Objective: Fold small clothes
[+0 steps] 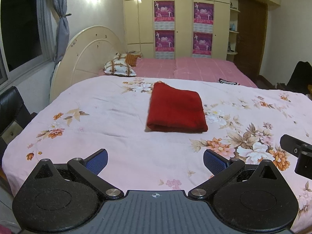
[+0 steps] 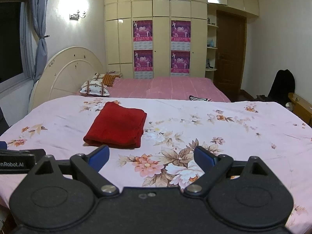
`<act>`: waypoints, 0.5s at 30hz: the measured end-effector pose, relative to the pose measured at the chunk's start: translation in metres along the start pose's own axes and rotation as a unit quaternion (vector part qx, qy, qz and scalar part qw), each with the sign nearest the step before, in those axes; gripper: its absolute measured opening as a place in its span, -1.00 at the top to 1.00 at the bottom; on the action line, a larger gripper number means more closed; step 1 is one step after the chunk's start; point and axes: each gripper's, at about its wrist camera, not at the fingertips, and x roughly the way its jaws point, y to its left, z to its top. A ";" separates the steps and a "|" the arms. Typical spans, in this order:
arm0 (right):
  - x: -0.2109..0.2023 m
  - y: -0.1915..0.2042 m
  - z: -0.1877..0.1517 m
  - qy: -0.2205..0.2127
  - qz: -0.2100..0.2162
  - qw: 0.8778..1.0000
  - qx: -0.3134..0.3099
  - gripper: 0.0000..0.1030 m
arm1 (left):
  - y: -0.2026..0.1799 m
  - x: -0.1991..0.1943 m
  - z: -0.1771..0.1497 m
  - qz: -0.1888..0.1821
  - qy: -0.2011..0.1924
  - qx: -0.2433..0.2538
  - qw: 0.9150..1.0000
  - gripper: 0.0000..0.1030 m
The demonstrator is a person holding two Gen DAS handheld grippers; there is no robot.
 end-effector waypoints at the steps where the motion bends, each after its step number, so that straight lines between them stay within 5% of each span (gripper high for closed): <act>1: 0.000 0.000 0.000 0.000 0.000 1.000 0.000 -0.81 | 0.000 0.001 0.000 0.000 0.000 -0.001 1.000 -1.00; 15: 0.004 -0.003 -0.001 0.007 0.000 1.000 -0.001 -0.81 | 0.000 0.002 0.005 0.001 -0.002 -0.002 1.000 -1.00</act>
